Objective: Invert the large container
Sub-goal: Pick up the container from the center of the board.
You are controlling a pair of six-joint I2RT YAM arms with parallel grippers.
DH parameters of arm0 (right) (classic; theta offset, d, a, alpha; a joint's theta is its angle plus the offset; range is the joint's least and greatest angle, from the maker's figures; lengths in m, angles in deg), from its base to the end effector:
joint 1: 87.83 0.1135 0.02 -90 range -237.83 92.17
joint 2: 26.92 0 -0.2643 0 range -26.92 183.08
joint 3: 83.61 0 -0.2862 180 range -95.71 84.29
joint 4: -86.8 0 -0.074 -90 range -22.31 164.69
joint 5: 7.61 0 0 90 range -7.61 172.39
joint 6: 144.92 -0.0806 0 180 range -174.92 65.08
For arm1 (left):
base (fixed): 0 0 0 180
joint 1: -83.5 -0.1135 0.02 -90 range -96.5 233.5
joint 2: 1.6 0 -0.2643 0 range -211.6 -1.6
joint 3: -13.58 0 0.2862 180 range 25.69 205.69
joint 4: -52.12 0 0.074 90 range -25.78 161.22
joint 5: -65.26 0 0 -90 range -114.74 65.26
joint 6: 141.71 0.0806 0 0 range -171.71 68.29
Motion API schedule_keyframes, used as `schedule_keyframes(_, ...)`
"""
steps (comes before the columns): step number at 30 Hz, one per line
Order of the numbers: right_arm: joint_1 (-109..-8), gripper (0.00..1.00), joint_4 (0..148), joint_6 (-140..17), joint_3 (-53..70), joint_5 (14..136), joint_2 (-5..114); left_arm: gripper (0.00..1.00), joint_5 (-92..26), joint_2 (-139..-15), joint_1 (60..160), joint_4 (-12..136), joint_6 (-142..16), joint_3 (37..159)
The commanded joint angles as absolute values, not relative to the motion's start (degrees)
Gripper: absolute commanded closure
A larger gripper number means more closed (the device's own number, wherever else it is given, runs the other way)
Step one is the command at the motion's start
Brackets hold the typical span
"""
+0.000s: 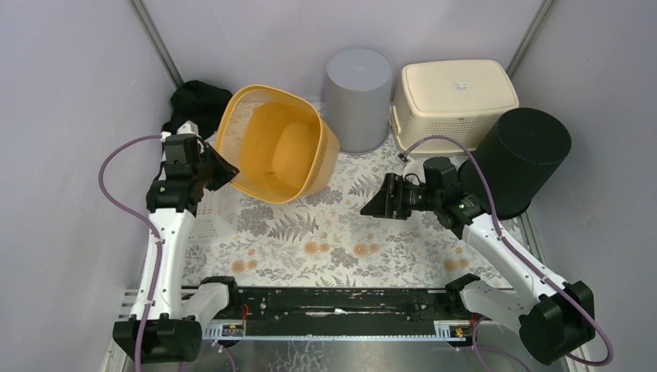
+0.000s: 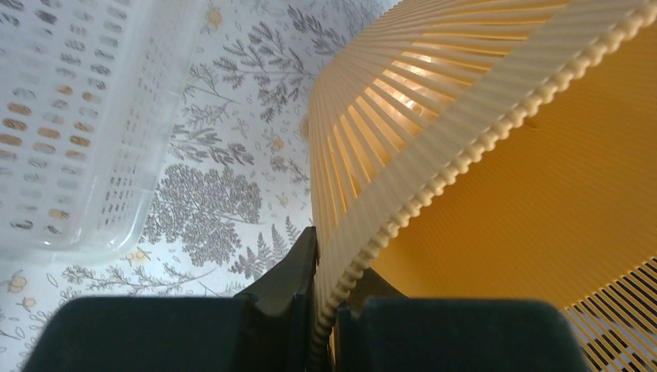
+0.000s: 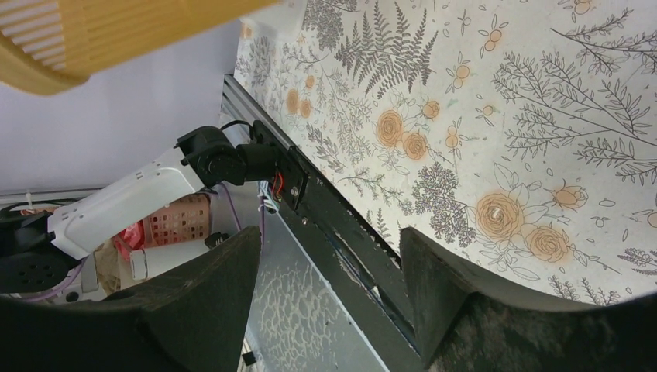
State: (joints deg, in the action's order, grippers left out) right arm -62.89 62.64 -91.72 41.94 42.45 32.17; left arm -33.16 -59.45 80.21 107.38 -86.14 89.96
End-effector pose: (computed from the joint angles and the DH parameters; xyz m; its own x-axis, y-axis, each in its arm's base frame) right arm 0.2398 0.1686 0.2517 -0.8490 0.1117 -0.5164 -0.4057 0.4884 0.7726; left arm 0.2742 0.0039 0.3363 -0.5266 -0.5905 -0.6115 -0.2878 0.8007 -0.5254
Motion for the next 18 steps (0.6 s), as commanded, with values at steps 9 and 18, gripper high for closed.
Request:
schedule_keyframes(9, -63.2, 0.27, 55.8, -86.9, 34.3, 45.5, 30.8, 1.00, -44.5, -55.0, 81.5, 112.2, -87.8, 92.3)
schedule_keyframes(18, -63.2, 0.27, 52.5, -84.5, 31.3, 48.1, 30.4, 1.00, -48.7, -57.3, 84.1, 115.7, -88.6, 93.9)
